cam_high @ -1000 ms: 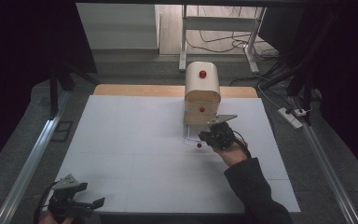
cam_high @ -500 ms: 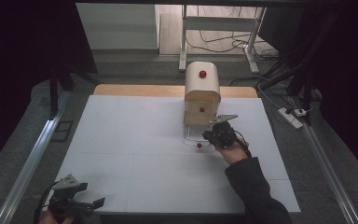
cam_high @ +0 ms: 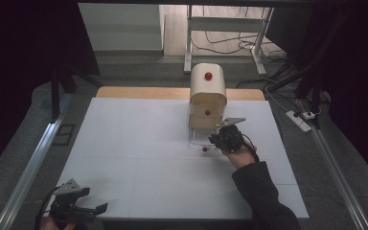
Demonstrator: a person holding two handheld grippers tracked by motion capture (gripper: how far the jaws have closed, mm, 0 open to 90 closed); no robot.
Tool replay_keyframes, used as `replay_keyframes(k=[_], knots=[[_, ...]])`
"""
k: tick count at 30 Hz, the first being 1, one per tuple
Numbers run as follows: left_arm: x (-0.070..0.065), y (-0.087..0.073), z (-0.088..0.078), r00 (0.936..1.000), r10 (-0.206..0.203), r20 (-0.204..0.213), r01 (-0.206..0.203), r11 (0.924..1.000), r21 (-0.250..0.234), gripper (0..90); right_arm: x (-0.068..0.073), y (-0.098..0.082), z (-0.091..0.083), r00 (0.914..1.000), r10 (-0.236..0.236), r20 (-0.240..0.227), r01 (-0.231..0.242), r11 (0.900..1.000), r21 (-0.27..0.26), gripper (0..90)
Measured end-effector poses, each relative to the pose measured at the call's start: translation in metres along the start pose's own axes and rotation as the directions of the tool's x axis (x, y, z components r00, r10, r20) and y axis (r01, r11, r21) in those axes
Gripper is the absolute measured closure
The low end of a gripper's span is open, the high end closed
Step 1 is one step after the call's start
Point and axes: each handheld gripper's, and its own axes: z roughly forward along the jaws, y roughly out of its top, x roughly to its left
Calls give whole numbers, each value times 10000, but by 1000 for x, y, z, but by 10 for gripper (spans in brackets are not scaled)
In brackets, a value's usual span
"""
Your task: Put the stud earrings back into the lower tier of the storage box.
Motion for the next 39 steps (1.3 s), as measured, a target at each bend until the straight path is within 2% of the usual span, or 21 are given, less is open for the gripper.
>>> replay_keyframes(k=[15, 24, 39], knots=[[0, 0, 0, 10000, 2, -23, -2, 10000, -10, 24, 9, 2, -19, 9998, 4, -215, -6, 10000, -71, 594], [-1, 0, 0, 10000, 15, -51, -16, 10000, -42, 24, 13, -5, -30, 9996, 111, -278, -116, 9998, -170, 474], [-1, 0, 0, 9999, 55, -155, -55, 10000, -34, 21, 20, -17, -39, 9976, 171, -672, -186, 9996, -212, 286]])
